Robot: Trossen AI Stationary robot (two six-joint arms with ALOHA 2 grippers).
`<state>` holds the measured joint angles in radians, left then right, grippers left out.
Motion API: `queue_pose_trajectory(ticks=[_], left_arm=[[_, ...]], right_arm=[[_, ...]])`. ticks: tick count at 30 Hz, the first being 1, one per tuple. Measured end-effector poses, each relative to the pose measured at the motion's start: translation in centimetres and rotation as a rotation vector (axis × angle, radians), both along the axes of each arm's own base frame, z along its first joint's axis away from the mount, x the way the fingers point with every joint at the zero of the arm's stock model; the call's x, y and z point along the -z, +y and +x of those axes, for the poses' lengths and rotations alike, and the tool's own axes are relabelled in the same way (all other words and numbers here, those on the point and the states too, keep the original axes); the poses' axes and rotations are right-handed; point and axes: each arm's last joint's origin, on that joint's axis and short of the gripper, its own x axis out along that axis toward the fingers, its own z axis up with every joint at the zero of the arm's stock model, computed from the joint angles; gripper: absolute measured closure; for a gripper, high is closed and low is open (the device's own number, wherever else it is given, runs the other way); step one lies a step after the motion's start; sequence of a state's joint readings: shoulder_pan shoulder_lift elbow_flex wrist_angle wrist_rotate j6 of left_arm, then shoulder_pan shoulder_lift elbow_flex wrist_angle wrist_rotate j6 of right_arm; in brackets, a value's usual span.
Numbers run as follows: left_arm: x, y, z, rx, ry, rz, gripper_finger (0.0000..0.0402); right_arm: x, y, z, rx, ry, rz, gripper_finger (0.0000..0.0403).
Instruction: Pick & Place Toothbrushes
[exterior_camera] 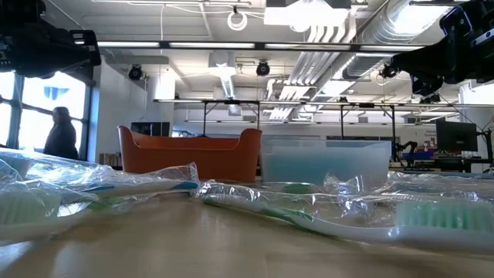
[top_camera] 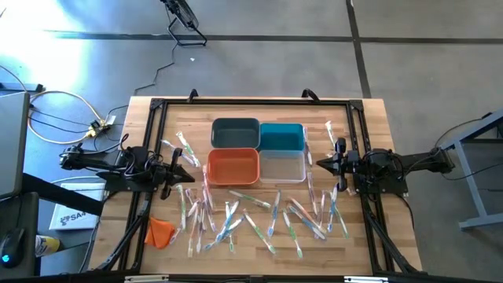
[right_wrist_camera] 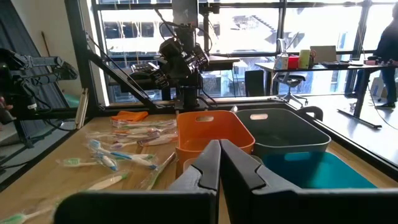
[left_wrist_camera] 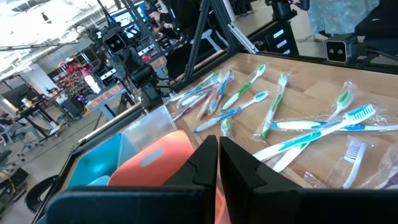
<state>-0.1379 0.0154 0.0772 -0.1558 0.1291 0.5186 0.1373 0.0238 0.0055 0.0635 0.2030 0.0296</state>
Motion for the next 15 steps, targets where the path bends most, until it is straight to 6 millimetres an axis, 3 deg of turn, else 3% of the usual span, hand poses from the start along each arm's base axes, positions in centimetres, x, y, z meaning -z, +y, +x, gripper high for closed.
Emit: queue_pose_trajectory(ticks=[7,15], left_arm=[[-0.01,0.00,0.00,-0.003,0.010,-0.042,0.0392],[-0.40,-0.03,0.07,-0.014,0.027,-0.301,0.0392]], right_arm=[[0.01,0.00,0.00,0.000,0.000,0.000,0.0400],[0.01,0.00,0.00,0.000,0.000,0.000,0.0400]])
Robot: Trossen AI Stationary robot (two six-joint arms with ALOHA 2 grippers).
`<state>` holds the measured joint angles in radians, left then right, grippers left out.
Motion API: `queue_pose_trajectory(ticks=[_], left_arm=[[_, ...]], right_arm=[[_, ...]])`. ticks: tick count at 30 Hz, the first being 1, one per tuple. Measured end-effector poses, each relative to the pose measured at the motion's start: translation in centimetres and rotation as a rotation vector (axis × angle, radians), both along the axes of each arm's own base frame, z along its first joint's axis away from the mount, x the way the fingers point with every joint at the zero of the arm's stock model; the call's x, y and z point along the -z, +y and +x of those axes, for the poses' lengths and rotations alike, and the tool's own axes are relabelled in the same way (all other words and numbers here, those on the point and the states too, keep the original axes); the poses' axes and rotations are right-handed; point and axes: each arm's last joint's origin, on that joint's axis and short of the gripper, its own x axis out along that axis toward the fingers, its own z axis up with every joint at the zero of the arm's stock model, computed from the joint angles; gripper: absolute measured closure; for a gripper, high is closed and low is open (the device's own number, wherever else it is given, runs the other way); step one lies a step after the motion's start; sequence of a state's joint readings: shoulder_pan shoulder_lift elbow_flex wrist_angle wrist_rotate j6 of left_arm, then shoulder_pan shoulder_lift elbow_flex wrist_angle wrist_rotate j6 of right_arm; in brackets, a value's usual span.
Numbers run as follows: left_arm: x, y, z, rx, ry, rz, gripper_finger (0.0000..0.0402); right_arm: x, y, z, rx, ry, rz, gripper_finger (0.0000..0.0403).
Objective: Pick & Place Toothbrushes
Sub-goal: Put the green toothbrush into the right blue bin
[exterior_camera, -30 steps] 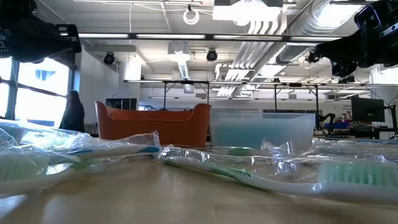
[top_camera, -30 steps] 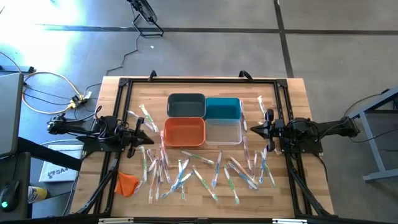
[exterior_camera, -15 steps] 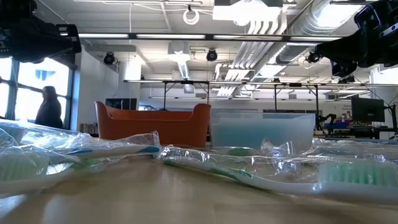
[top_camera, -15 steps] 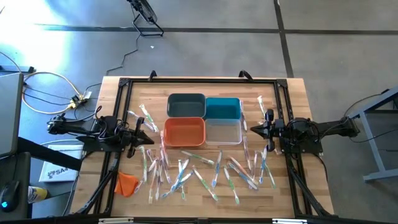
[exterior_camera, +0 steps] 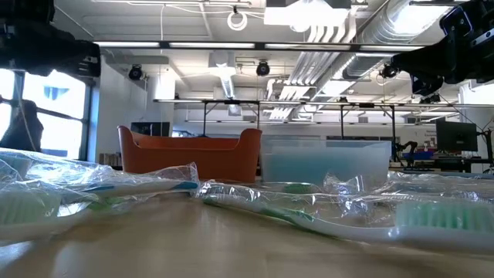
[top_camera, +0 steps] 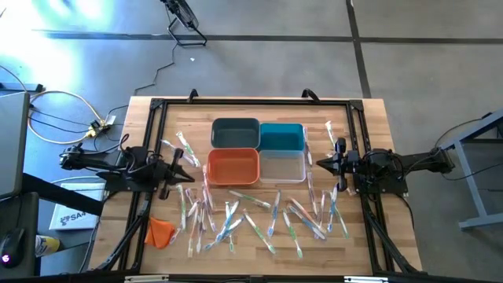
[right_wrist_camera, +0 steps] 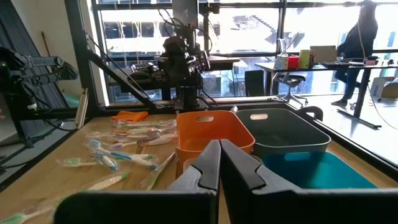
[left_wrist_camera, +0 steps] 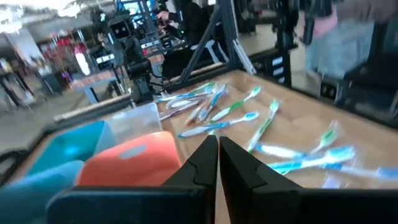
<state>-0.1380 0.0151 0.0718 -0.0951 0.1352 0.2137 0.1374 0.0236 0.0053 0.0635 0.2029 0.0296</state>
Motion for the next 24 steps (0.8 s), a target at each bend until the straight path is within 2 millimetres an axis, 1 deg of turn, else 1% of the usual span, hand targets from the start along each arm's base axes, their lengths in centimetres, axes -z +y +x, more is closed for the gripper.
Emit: queue_pose_trajectory(ticks=[6,17,21,24], left_arm=[[-0.24,0.00,0.02,-0.007,0.047,-0.266,0.0392],[-0.41,0.01,0.00,-0.017,0.162,-0.726,0.0392],[-0.45,0.02,0.00,-0.021,0.188,-0.825,0.0392],[-0.48,0.02,-0.01,-0.021,0.196,-0.857,0.0392]], right_arm=[[0.00,0.00,0.00,-0.001,-0.001,0.021,0.0401],[0.00,0.00,0.00,-0.016,-0.023,0.348,0.0401],[-0.02,0.00,0.00,-0.020,-0.030,0.441,0.0401],[-0.02,0.00,0.00,-0.024,-0.035,0.511,0.0401]])
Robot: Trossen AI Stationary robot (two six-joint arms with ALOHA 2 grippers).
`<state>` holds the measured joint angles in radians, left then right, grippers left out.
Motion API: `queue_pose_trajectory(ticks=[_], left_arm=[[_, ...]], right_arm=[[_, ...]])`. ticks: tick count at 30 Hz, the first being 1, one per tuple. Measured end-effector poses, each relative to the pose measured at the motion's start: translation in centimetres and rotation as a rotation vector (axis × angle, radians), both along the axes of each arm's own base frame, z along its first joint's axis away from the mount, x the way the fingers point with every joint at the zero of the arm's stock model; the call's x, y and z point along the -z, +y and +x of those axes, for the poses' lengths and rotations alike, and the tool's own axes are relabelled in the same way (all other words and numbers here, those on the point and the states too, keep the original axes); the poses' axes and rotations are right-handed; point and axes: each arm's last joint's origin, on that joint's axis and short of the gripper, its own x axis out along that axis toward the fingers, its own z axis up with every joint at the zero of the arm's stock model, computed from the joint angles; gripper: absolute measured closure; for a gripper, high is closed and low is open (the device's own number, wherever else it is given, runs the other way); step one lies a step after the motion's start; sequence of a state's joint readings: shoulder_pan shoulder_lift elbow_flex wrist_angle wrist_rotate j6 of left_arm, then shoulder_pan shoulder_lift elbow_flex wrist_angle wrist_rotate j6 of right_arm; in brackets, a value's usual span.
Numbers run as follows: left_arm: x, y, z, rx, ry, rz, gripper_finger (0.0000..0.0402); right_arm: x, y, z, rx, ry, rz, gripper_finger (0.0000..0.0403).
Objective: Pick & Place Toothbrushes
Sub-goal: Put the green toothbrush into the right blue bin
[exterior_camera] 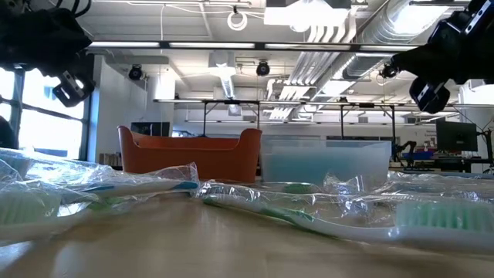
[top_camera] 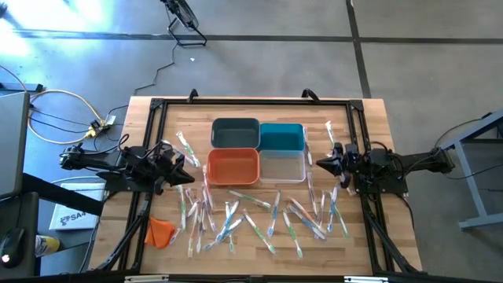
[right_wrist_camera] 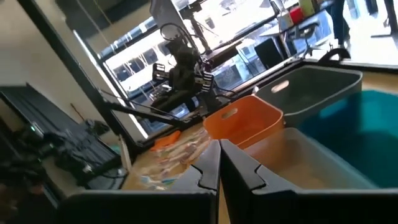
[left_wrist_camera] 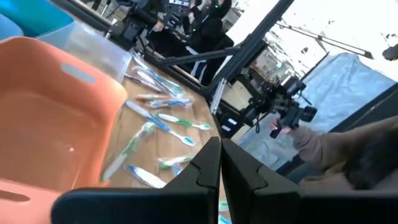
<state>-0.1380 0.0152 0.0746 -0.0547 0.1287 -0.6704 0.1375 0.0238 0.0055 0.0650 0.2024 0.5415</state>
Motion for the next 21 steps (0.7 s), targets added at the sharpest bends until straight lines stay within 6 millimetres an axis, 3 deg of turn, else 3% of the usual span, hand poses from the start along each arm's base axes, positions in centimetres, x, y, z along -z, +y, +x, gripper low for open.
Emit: queue_pose_trajectory(ticks=[6,21], left_arm=[[0.00,0.03,0.01,-0.011,0.002,-0.008,0.0392],[-0.07,0.05,0.00,-0.017,0.000,-0.009,0.0392]], right_arm=[[-0.21,-0.01,-0.01,-0.006,-0.029,0.128,0.0401],[-0.20,-0.03,-0.01,0.003,-0.028,0.113,0.0401]])
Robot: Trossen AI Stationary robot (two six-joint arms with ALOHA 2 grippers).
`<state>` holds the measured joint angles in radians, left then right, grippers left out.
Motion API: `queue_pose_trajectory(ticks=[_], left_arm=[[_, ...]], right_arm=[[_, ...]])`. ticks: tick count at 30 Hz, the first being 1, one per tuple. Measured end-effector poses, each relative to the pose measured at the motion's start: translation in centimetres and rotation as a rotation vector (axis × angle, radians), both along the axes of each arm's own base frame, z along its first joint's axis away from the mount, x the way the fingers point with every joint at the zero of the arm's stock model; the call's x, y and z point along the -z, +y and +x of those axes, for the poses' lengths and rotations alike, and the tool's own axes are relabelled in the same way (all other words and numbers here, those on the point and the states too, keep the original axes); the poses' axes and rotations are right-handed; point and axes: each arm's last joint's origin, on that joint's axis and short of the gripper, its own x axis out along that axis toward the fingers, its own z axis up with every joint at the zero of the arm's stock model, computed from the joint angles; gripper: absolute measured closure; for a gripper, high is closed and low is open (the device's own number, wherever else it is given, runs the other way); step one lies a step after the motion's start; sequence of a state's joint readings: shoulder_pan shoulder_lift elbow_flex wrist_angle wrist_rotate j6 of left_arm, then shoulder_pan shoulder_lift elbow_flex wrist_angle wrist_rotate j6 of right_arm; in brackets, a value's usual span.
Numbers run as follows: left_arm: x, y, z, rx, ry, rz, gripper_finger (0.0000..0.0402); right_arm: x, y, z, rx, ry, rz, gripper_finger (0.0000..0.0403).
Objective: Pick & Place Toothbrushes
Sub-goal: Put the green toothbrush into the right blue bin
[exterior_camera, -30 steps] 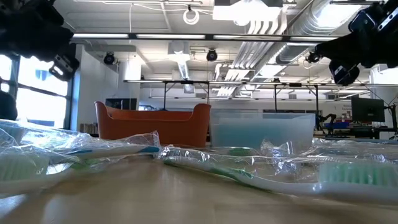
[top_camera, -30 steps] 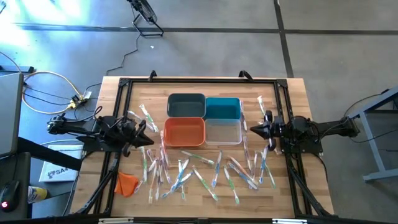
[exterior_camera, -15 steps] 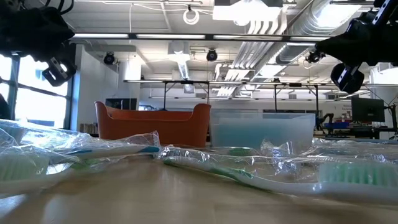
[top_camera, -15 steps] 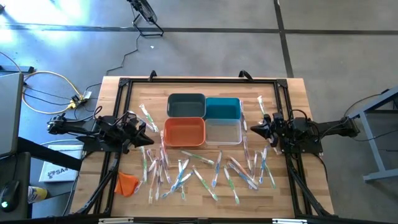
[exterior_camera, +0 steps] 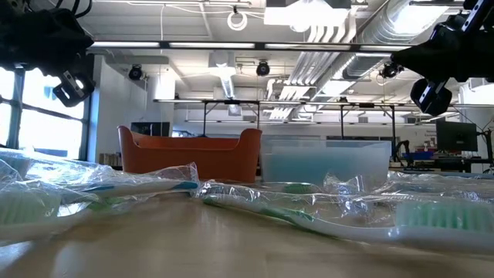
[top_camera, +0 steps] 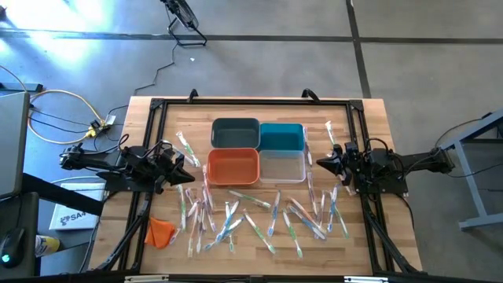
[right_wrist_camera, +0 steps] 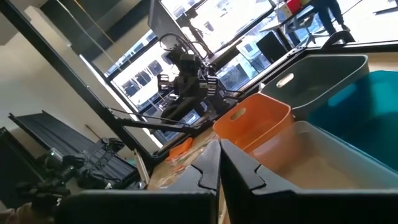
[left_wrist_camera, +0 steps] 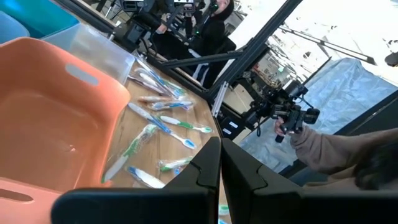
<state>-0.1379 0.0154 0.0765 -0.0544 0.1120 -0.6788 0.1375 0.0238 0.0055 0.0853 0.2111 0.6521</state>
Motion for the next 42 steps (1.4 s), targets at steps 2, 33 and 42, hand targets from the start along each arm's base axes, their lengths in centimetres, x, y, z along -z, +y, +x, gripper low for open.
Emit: queue_pose_trajectory(ticks=[2,33,42], left_arm=[[0.00,0.00,0.00,0.000,0.000,0.000,0.0392],[-0.05,0.01,-0.01,-0.003,-0.001,-0.001,0.0392],[-0.15,0.27,0.04,-0.095,-0.016,0.016,0.0392]], right_arm=[[0.00,0.00,0.00,-0.001,-0.001,0.001,0.0401],[-0.01,0.01,0.00,-0.004,-0.001,-0.002,0.0400],[-0.13,0.01,-0.01,-0.003,-0.013,0.000,0.0400]])
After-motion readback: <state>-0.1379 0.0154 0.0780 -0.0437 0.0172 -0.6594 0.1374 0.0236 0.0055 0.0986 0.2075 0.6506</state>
